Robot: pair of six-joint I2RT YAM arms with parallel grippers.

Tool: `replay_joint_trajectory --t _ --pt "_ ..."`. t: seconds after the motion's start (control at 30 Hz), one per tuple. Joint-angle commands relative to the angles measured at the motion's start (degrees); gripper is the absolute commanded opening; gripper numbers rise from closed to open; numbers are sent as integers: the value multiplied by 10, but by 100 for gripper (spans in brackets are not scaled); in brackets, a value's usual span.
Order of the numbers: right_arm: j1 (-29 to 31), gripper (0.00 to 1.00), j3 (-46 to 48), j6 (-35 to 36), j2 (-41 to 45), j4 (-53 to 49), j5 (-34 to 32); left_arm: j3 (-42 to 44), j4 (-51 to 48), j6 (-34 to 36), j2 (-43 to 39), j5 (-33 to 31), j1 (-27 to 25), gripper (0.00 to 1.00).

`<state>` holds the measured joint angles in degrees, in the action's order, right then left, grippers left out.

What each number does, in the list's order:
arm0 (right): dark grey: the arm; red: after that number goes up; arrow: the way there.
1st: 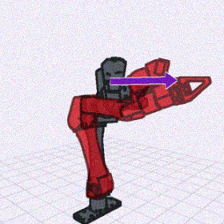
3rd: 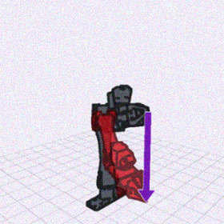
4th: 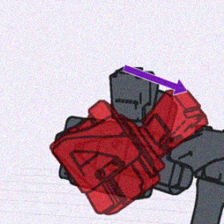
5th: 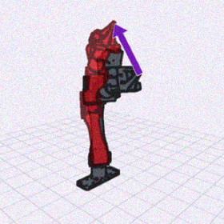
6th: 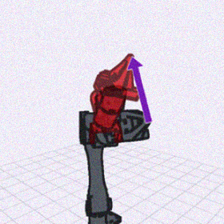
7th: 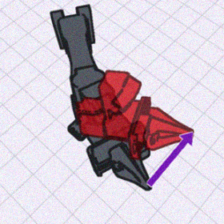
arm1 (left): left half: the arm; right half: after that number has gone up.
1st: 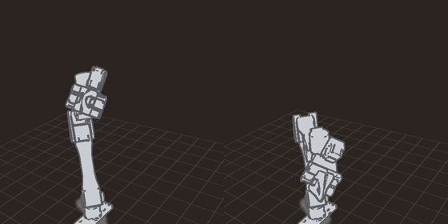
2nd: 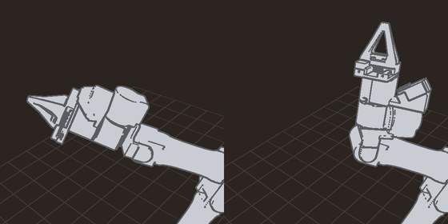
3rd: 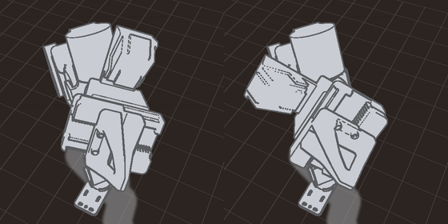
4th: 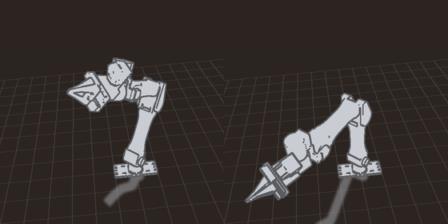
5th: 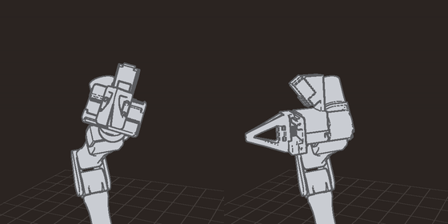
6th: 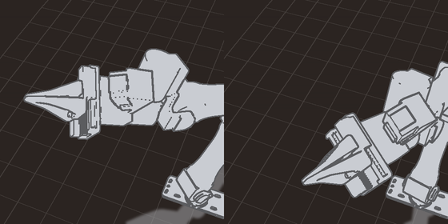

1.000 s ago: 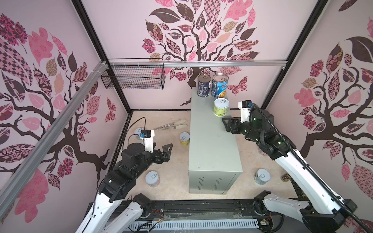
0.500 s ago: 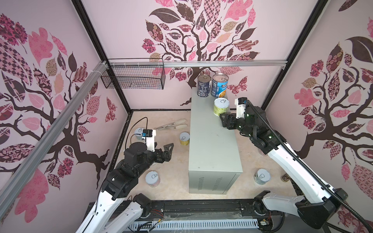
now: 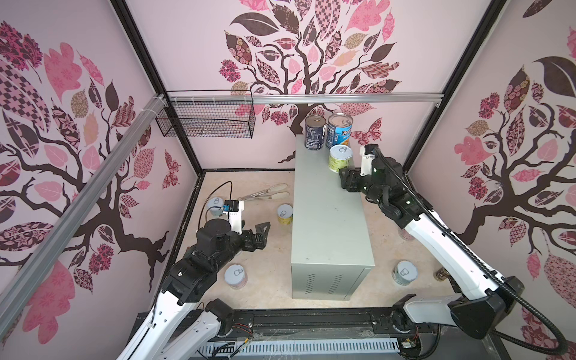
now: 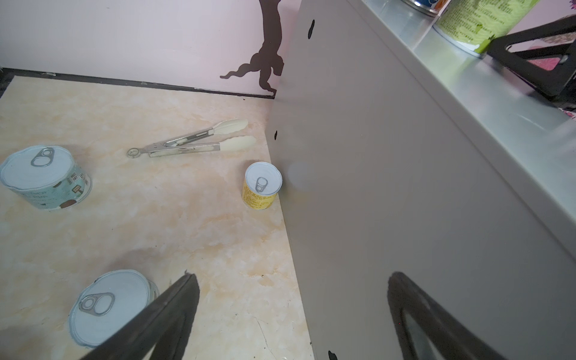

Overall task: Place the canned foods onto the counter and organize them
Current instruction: 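Open the right gripper and draw it back from the green-labelled can, then move the left gripper toward the yellow can while the right gripper lowers beside the cabinet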

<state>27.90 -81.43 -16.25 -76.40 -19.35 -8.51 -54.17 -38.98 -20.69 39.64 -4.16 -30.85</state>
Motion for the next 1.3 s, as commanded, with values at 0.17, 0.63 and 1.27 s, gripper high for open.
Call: replay_joint_trajectory --t 0.17,0.63,1.27 --pt "5 69 -29 12 -45 3 1 28 22 6 3 11 -1 98" --pt "4 71 -44 23 -64 1 -11 49 31 3 17 10 -1 98" --pt "4 90 25 25 83 4 48 3 2 -4 80 -18 1 98"
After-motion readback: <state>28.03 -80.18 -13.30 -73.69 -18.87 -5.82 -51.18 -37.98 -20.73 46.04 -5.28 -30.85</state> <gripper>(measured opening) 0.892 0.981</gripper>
